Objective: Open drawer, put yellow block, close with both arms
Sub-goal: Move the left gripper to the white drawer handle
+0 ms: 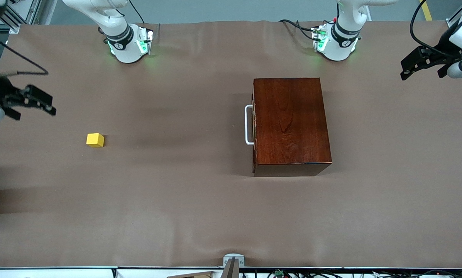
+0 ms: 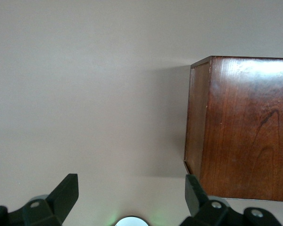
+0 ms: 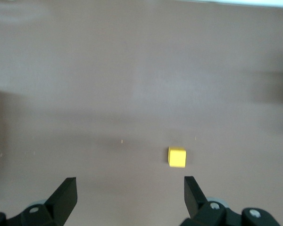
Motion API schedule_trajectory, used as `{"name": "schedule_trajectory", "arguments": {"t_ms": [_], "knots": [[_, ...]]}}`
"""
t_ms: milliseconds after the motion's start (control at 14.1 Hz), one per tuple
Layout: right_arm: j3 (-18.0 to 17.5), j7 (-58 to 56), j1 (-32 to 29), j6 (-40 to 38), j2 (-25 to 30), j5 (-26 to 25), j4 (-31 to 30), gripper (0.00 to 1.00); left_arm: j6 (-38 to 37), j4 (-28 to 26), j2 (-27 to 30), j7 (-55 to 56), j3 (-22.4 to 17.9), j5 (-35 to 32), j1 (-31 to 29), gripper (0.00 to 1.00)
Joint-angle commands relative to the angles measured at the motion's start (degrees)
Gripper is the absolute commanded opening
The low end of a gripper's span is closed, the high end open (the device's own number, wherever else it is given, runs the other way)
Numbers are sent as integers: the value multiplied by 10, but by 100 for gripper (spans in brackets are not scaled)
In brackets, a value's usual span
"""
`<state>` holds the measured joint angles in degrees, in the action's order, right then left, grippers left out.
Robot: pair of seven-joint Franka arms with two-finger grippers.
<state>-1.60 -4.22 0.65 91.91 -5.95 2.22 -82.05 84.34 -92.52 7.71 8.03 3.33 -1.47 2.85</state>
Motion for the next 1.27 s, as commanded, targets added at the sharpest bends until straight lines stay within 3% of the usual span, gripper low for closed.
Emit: {"name": "schedule_trajectory", "arguments": {"t_ms": [0, 496, 637, 992, 1204], "knots": [[4, -3, 19, 18, -15, -5, 22, 100, -10, 20, -3, -4, 5, -12, -4, 100], [7, -3, 10, 18, -17, -6, 22, 100, -10, 35, -20, -6, 11, -7, 5, 100], [7, 1, 12, 19, -17, -6, 22, 100, -10, 35, -30, 6, 38, -9, 33, 100], [11, 3, -5, 13, -21, -7, 18, 100, -7, 104, -135, 118, 144, -10, 71, 100], [9, 2, -5, 14, -21, -6, 21, 100, 1, 177, -231, 209, 155, -25, 150, 100]]}}
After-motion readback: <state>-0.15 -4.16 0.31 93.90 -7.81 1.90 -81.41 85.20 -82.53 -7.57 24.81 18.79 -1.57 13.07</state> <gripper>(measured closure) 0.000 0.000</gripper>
